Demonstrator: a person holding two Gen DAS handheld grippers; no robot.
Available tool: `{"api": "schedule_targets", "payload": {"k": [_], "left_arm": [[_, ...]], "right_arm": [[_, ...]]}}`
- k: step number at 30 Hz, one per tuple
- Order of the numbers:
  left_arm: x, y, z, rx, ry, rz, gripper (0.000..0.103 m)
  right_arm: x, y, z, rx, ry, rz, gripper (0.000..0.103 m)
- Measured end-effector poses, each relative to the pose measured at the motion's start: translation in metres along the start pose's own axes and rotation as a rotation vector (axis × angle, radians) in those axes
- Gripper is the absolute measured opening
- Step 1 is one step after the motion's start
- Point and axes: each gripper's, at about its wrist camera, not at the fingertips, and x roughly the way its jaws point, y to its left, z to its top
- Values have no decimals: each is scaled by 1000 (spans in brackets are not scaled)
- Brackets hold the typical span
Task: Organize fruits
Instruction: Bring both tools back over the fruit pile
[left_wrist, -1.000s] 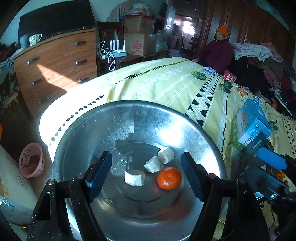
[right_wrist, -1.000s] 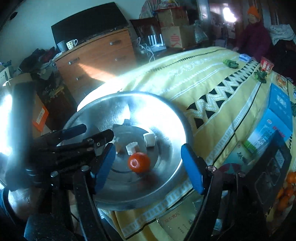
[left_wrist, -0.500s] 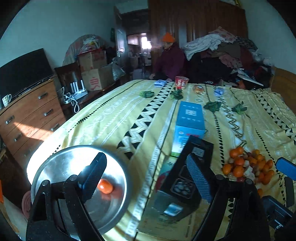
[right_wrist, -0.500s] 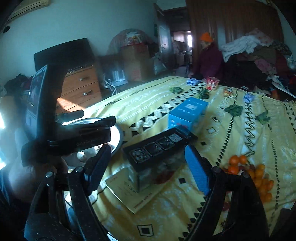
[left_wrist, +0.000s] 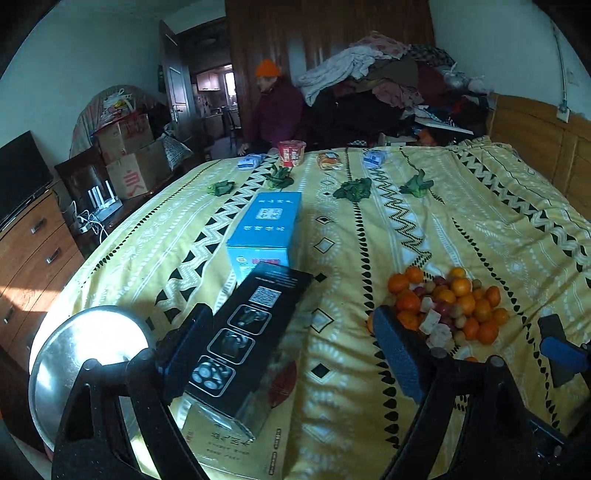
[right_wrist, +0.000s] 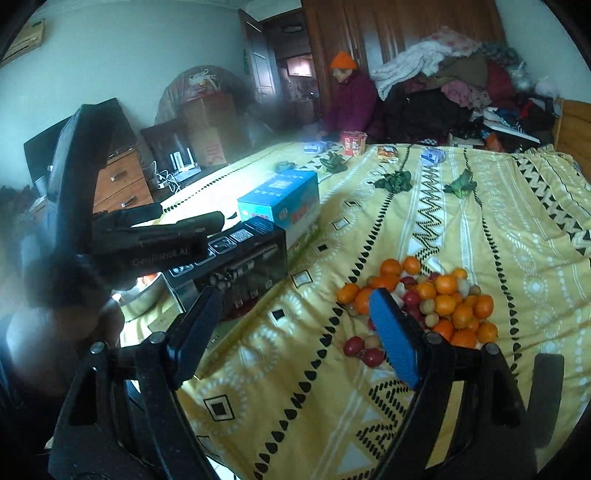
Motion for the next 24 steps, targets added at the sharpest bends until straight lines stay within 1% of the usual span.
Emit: {"api": "schedule_targets", "payload": {"k": [2,4,5,10,14,18,24], "left_arm": [[8,-19,-3,31,24,-19,89],[16,-38,-6,57,45,-22,89],[20,-46,-8,62,62,-38,89],[30,-76,-18,94,105,-73,89],[32,-86,-20,113,115,-79,89],[35,-92,-20,126,121,-74,89],[40,-98,-21,129,143,-82,89]], "right_arm": [[-3,-16,-13,35,22,-26,83],[-8,-32,-23,68,35,-53,83],[-11,-40,-28,83,39,-72,83],[-25,-66,-39,125,32,-129,83],[-29,-77,-43,147,26,-133,83],[-31,-79,-44,137,15,-133,83],[-30,-87,-48,150,29,-121,83]]}}
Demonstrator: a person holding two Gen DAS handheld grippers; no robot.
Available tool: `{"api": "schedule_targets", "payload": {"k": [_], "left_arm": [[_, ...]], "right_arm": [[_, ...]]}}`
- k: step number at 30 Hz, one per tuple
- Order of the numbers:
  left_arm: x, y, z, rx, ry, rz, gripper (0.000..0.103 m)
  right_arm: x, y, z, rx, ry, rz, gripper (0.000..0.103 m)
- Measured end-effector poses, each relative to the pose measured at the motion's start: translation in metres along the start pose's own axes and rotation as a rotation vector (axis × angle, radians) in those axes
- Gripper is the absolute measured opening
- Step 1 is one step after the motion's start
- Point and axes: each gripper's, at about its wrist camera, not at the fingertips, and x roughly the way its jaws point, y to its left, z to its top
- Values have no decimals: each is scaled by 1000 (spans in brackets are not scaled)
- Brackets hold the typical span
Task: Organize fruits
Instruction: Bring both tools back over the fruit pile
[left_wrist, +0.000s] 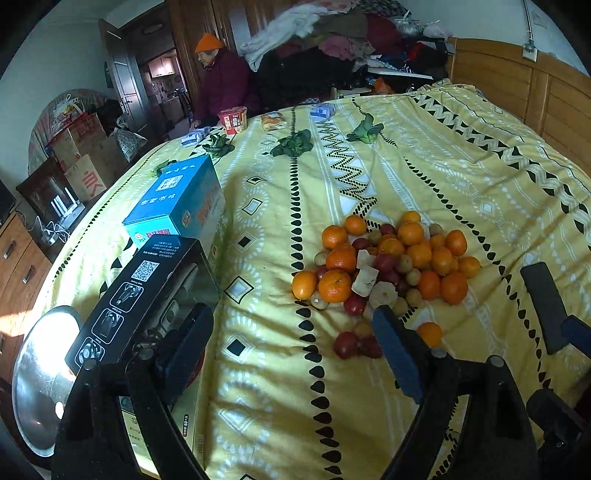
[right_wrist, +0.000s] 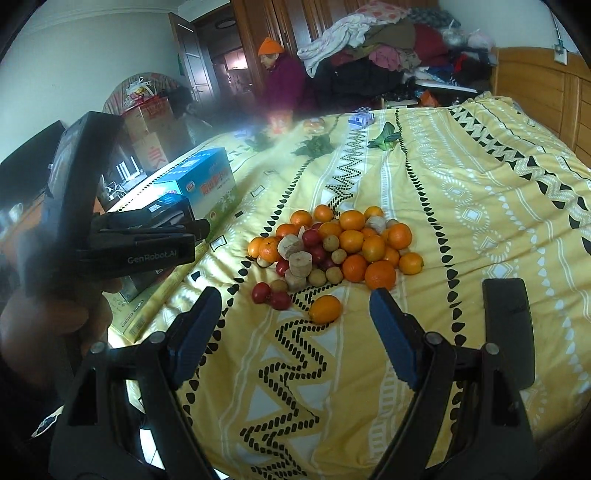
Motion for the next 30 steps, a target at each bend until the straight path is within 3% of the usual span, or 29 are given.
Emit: {"api": "schedule_targets", "payload": {"k": [7,30], "left_arm": [[26,0,-5,-53,93,-65,89],[32,-4,-18,-79,125,-140,89]], "right_arm": [[7,-18,2,107,35,65,83],[11,-20,-15,132,83,88,83]]}}
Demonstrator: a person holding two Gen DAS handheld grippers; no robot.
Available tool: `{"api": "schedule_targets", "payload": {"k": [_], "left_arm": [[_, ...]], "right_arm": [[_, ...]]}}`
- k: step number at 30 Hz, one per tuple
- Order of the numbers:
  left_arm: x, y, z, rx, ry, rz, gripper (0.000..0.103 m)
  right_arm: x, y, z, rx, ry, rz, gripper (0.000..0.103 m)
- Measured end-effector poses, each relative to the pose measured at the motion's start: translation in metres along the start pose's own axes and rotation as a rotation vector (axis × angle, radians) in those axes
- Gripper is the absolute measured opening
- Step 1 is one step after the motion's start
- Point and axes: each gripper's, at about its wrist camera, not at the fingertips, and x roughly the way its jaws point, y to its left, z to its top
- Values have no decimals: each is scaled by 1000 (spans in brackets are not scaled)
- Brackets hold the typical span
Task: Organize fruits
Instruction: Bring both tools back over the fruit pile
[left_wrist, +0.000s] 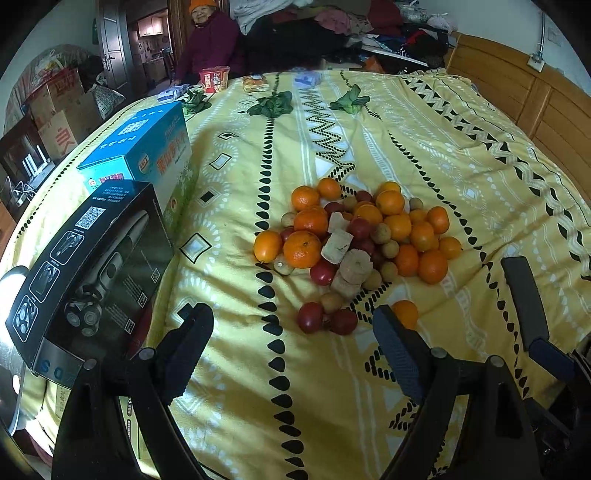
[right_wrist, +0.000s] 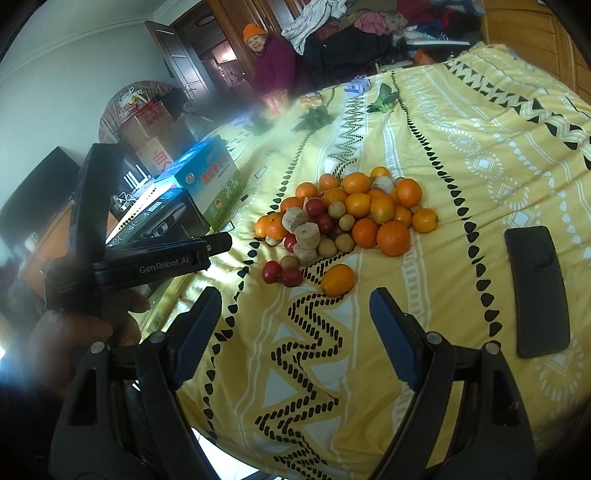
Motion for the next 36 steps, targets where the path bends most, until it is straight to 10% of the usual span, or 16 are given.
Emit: {"api": "schedule_targets", "payload": {"k": [19,36], "left_arm": [[18,8,-12,-45,12,-95,89],[31,3,-18,-19,17,-20,89]], "right_arm": [[16,-11,-10,5,37,-14,83],[26,-17,-21,8,64,-34,83]]}}
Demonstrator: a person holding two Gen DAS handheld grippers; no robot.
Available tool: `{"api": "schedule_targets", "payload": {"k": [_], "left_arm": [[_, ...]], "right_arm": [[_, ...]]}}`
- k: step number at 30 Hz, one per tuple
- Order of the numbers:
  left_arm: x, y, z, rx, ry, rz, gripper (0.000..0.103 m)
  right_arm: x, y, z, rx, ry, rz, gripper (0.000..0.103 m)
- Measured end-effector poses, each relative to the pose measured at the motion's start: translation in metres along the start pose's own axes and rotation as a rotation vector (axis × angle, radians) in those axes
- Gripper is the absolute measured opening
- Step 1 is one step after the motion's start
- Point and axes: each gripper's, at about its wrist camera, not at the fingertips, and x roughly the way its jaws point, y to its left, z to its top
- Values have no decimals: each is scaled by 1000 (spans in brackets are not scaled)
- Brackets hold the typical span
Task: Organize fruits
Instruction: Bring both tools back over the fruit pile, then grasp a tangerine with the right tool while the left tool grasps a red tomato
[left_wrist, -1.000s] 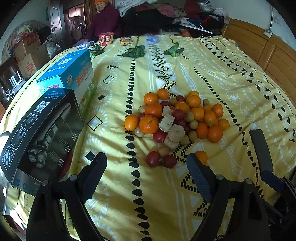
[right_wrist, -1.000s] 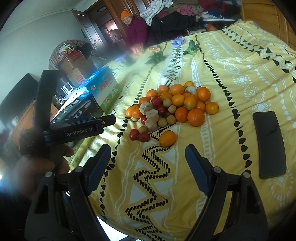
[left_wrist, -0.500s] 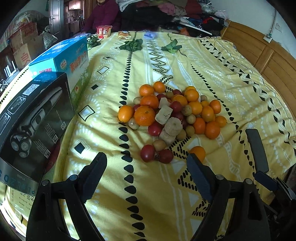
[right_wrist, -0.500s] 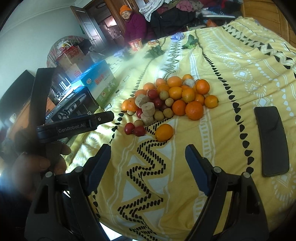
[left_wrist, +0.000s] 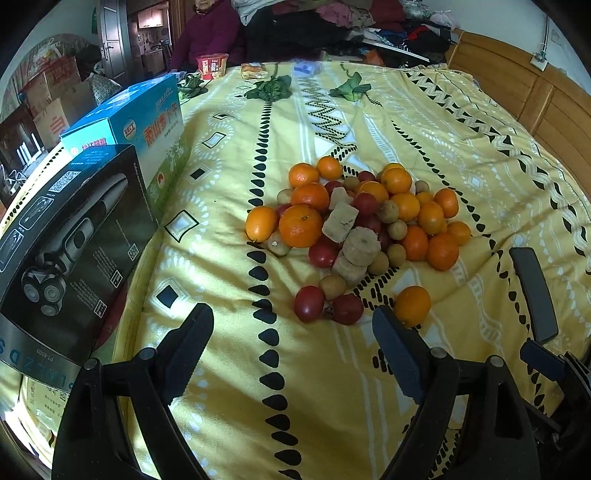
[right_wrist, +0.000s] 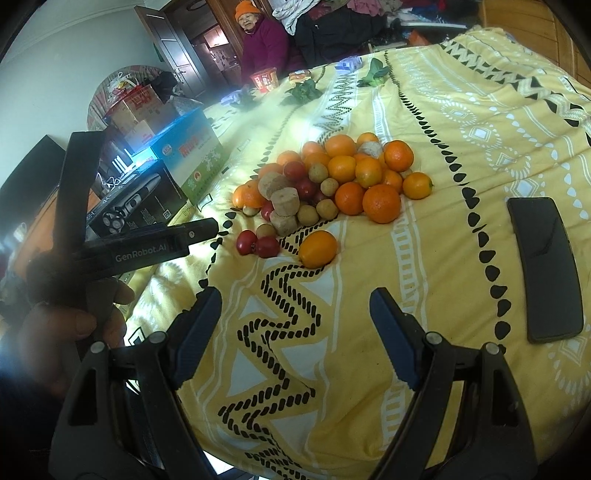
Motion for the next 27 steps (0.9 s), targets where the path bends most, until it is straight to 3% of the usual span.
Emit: {"api": "schedule_targets", "payload": {"k": [8,10,13,24,27], "left_arm": [[1,10,-3,-10,-1,-2,89],[1,16,-9,-9,-3,-6,89],[2,26,-18,-25,2,-32,81],[32,34,-15,-31,24,-176,53],[43,28,-11,-8,36,-224,51]], "right_arm": [[5,1,1,-20,8,16,83],[9,3,4,-54,8,31,71],[24,5,13,-108,21,44,58],[103,-8,39,-202,133,-11,57],[112,-11,35,-200,168,9,57]]}}
